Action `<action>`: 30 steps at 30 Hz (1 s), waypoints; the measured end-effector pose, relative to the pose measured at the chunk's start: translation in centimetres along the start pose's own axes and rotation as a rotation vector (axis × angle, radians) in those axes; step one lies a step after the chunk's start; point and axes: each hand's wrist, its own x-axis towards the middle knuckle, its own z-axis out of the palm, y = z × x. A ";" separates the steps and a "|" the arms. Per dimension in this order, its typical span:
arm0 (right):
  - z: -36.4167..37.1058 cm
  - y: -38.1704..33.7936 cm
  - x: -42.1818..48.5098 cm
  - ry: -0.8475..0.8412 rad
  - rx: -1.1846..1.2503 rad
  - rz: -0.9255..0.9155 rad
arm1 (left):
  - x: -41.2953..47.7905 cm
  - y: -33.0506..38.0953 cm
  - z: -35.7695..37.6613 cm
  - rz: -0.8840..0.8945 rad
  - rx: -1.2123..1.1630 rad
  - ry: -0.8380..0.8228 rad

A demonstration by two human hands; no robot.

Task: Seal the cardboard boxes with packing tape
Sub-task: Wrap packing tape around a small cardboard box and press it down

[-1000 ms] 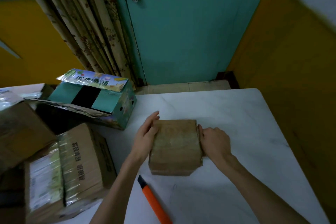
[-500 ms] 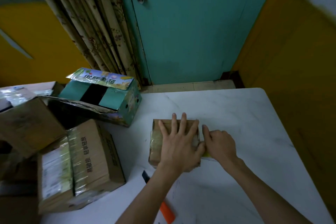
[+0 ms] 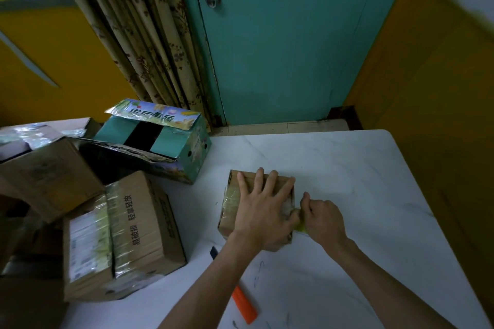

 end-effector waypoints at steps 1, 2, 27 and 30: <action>0.2 0.3 0.1 0.006 -0.022 0.010 | 0.0 0.0 0.0 0.001 -0.002 -0.005; 0.4 0.7 0.1 0.031 -0.027 0.020 | 0.0 0.0 0.0 0.003 -0.001 -0.007; 2.4 1.9 1.0 -0.131 -0.150 -0.190 | -0.1 -0.6 0.1 0.048 -0.010 0.005; 2.6 2.1 1.0 -0.099 -0.163 -0.219 | 0.0 -0.9 0.1 0.059 -0.009 -0.010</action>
